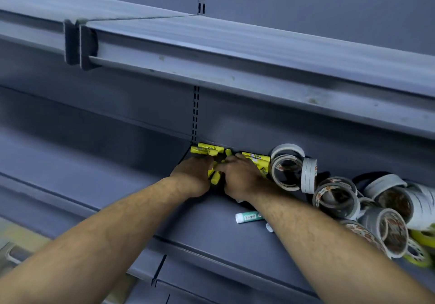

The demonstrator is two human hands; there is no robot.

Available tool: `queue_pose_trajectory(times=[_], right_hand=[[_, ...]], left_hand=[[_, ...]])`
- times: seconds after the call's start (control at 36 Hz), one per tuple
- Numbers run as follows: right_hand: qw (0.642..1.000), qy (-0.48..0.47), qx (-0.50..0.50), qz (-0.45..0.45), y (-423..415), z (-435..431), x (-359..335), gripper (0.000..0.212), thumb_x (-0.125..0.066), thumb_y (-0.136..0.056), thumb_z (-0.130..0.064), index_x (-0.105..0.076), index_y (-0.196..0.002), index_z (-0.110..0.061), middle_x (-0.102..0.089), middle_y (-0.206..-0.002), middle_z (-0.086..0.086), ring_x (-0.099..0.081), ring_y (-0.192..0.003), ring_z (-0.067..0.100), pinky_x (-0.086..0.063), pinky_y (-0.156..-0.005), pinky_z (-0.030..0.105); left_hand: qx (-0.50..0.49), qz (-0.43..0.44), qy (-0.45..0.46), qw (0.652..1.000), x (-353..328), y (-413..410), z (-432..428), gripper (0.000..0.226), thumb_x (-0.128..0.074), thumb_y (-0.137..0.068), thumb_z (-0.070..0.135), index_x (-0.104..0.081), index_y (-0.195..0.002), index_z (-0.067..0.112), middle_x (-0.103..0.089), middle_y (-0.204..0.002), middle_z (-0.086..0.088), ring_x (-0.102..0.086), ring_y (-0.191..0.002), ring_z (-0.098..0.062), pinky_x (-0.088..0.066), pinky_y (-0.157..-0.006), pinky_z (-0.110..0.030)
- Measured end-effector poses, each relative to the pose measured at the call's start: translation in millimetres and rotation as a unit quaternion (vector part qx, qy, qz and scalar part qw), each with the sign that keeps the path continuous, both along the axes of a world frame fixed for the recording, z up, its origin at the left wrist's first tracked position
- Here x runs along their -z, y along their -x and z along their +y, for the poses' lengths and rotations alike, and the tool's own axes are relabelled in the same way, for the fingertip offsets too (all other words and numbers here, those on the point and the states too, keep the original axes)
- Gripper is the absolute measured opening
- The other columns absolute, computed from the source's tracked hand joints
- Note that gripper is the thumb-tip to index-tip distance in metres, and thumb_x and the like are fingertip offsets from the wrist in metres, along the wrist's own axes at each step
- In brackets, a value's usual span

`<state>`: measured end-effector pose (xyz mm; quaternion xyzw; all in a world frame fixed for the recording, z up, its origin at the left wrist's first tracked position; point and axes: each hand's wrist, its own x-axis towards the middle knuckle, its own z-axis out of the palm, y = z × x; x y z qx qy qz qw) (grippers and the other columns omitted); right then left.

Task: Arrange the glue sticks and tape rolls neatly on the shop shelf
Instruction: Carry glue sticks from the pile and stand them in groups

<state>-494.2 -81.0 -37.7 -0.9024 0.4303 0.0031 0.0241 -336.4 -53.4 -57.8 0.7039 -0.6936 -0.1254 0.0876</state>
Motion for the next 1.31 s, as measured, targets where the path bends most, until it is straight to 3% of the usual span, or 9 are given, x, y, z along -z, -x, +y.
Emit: queue_pose_trajectory(times=[0.14, 0.31, 0.39, 0.5, 0.67, 0.75, 0.92, 1.08, 1.31], right_hand=[[0.999, -0.015, -0.014, -0.032, -3, -2, 5, 0.048, -0.068, -0.079, -0.014, -0.065, -0.122, -0.036, -0.054, -0.119, -0.004, -0.046, -0.120, 0.023, -0.043, -0.095, 0.029], [0.999, -0.027, -0.009, -0.030, -8, -1, 6, 0.022, -0.071, -0.084, -0.040, -0.067, -0.105, -0.032, -0.062, -0.112, -0.005, -0.052, -0.120, 0.021, -0.045, -0.093, 0.030], [0.999, -0.042, 0.013, -0.032, -11, 4, 4, 0.021, -0.067, -0.090, -0.047, -0.065, -0.100, -0.028, -0.061, -0.093, -0.005, -0.058, -0.104, 0.022, -0.047, -0.079, 0.029], [0.995, -0.047, 0.039, -0.076, -12, 6, 5, 0.022, -0.065, -0.092, -0.044, -0.055, -0.093, -0.025, -0.060, -0.087, -0.004, -0.060, -0.087, 0.023, -0.047, -0.068, 0.032], [0.981, -0.060, 0.080, -0.166, -9, 10, 3, 0.028, -0.057, -0.096, -0.040, -0.046, -0.121, -0.042, -0.067, -0.104, -0.002, -0.069, -0.066, 0.025, -0.060, -0.060, 0.040], [0.960, -0.085, 0.105, -0.244, -7, 12, 0, 0.022, -0.056, -0.095, -0.034, -0.051, -0.114, -0.044, -0.068, -0.088, -0.004, -0.069, -0.058, 0.026, -0.060, -0.058, 0.042], [0.886, -0.132, 0.153, -0.417, 0, 18, -17, 0.019, -0.065, -0.095, -0.010, -0.065, -0.098, -0.029, -0.068, -0.082, -0.011, -0.065, -0.075, 0.011, -0.057, -0.074, 0.034], [0.790, -0.230, 0.202, -0.531, 29, 35, -30, 0.023, -0.062, -0.098, -0.006, -0.066, -0.117, -0.018, -0.070, -0.090, -0.002, -0.066, -0.071, 0.014, -0.059, -0.062, 0.029], [0.727, -0.215, 0.256, -0.600, 101, 67, -53, 0.016, -0.064, -0.095, -0.002, -0.068, -0.096, -0.017, -0.071, -0.080, 0.005, -0.065, -0.070, 0.025, -0.057, -0.062, 0.036]], left_hand=[[0.008, 0.015, 0.007, 1.000, -10, -7, -1, 0.022, -0.058, -0.083, 0.020, -0.052, -0.103, 0.026, -0.059, -0.106, 0.003, -0.055, -0.090, -0.017, -0.050, -0.076, -0.031], [-0.030, 0.075, 0.037, 0.996, -30, -13, 1, 0.018, -0.055, -0.072, 0.015, -0.066, -0.081, 0.025, -0.066, -0.090, 0.009, -0.062, -0.087, -0.014, -0.056, -0.078, -0.030], [-0.039, 0.097, 0.037, 0.994, -32, -19, 0, 0.016, -0.059, -0.070, 0.015, -0.066, -0.075, 0.029, -0.066, -0.084, 0.013, -0.062, -0.085, -0.011, -0.053, -0.071, -0.026], [-0.054, 0.145, 0.058, 0.986, -33, -25, 0, 0.012, -0.062, -0.075, 0.021, -0.061, -0.080, 0.032, -0.066, -0.088, 0.013, -0.061, -0.085, -0.008, -0.044, -0.063, -0.022], [-0.079, 0.234, 0.091, 0.965, -35, -35, 5, 0.013, -0.072, -0.081, 0.030, -0.064, -0.089, 0.025, -0.068, -0.085, 0.008, -0.065, -0.081, -0.011, -0.051, -0.067, -0.025], [-0.077, 0.305, 0.099, 0.944, -35, -36, 7, 0.009, -0.075, -0.081, 0.030, -0.070, -0.081, 0.023, -0.071, -0.075, 0.007, -0.068, -0.074, -0.011, -0.056, -0.074, -0.029], [-0.019, 0.374, 0.079, 0.924, -38, -18, 9, 0.009, -0.067, -0.094, 0.030, -0.073, -0.087, 0.032, -0.074, -0.082, 0.009, -0.071, -0.078, -0.012, -0.061, -0.079, -0.035], [0.020, 0.465, 0.035, 0.885, -48, 19, 15, 0.015, -0.060, -0.099, 0.021, -0.072, -0.092, 0.025, -0.076, -0.090, -0.010, -0.073, -0.087, -0.033, -0.061, -0.080, -0.047], [0.095, 0.498, -0.009, 0.862, -74, 86, 30, 0.017, -0.057, -0.100, 0.012, -0.072, -0.094, 0.017, -0.071, -0.085, -0.016, -0.066, -0.071, -0.025, -0.052, -0.059, -0.034]])
